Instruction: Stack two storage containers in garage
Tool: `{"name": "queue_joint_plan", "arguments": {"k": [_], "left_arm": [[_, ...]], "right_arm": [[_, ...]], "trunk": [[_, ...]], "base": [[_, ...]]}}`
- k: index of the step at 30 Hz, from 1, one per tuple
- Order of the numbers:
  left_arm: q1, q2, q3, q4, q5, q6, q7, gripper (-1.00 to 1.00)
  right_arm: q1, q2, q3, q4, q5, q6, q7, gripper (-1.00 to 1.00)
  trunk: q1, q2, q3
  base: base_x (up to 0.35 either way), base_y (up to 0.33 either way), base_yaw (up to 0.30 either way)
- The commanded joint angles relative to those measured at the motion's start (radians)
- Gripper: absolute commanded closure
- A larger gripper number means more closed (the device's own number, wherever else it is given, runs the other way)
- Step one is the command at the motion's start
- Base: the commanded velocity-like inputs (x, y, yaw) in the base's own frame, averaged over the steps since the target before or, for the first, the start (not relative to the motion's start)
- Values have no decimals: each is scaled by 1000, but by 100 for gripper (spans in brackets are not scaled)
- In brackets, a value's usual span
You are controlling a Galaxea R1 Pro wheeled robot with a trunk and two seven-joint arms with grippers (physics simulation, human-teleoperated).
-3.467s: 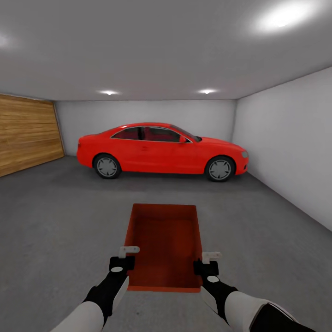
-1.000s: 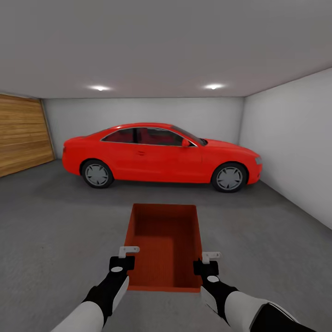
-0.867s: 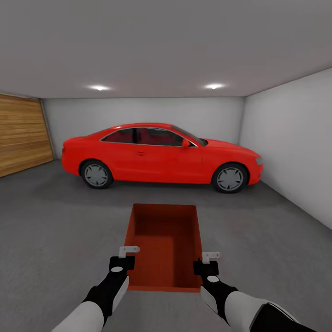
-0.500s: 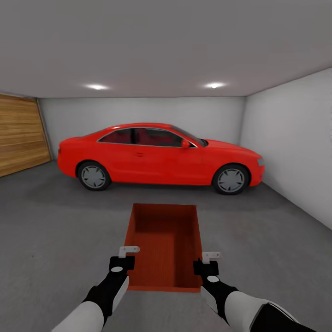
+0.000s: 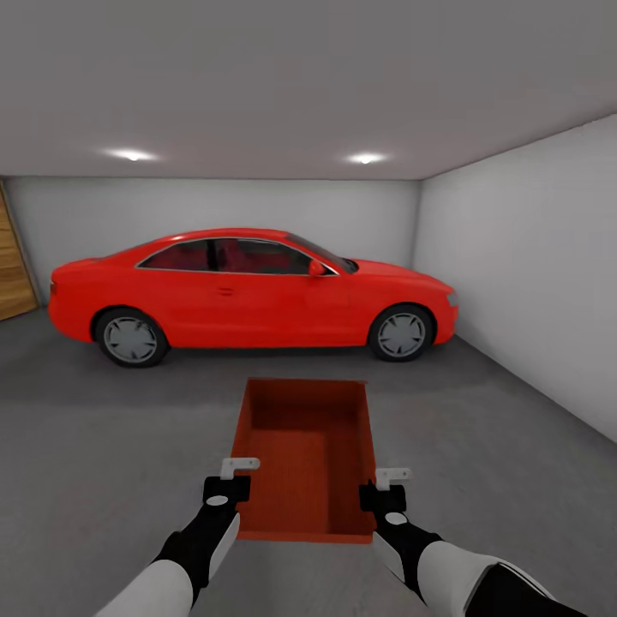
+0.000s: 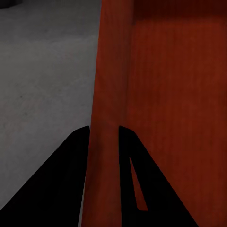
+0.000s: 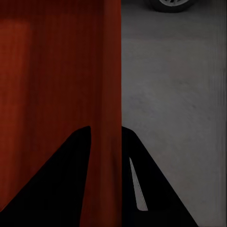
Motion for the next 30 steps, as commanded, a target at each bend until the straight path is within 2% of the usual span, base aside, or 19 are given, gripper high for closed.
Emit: {"name": "queue_joint_plan", "arguments": {"k": [1, 30], "left_arm": [[0, -1, 25, -3, 46, 9, 13, 100], [0, -1, 26, -3, 47, 9, 13, 100]], "right_arm": [[-1, 20, -25, -16, 13, 2, 3, 100], [0, 21, -25, -13, 13, 2, 3, 100]], "trunk": [[1, -1, -2], [1, -1, 3]], "base": [[321, 135, -273], [302, 214, -276]]}}
